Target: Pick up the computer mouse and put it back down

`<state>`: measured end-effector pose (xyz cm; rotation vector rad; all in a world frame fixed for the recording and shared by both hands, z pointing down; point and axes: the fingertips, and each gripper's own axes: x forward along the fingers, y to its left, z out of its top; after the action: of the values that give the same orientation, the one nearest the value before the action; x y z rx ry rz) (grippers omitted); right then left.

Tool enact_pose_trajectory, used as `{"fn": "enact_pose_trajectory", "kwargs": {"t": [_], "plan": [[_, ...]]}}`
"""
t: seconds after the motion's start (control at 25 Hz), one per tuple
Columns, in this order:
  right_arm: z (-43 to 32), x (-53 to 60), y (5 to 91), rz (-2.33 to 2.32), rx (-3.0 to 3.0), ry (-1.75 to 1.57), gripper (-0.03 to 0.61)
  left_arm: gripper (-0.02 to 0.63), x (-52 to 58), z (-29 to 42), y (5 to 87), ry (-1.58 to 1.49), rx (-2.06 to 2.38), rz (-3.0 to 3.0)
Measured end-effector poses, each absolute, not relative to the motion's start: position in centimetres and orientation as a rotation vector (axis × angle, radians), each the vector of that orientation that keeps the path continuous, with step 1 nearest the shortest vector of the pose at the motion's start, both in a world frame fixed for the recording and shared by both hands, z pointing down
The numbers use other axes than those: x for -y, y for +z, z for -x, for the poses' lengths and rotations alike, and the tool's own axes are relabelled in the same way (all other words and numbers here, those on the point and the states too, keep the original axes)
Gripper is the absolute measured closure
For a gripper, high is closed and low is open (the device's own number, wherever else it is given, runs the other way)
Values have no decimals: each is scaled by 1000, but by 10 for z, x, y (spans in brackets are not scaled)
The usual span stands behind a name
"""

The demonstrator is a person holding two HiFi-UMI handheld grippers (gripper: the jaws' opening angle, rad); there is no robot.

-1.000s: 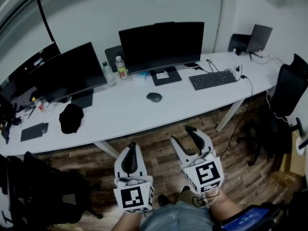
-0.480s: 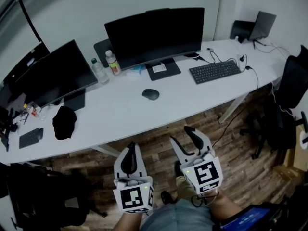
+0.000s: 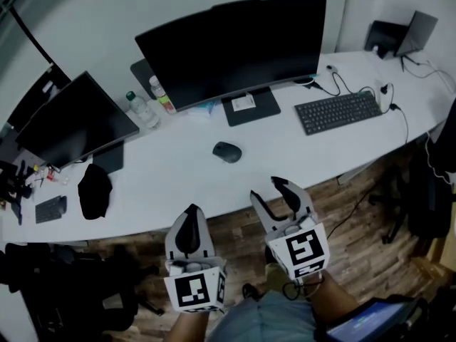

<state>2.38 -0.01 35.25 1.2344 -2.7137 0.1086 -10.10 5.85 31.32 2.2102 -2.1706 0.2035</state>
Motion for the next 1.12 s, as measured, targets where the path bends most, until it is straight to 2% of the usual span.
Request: {"fn": "enact_pose_trajectory", "kwargs": {"t": [0.32,0.68,1.12], "plan": [[-24,61,340,-1175,2777,121,376,609,-4,91,295,262,2244,-2197],[-21,95,323,-1086,2850,71,376,609,21,87,279,171,2295,-2142],[23,107,323,-893,2879,23,368,609,17,126,280,136,2405,-2012]]}}
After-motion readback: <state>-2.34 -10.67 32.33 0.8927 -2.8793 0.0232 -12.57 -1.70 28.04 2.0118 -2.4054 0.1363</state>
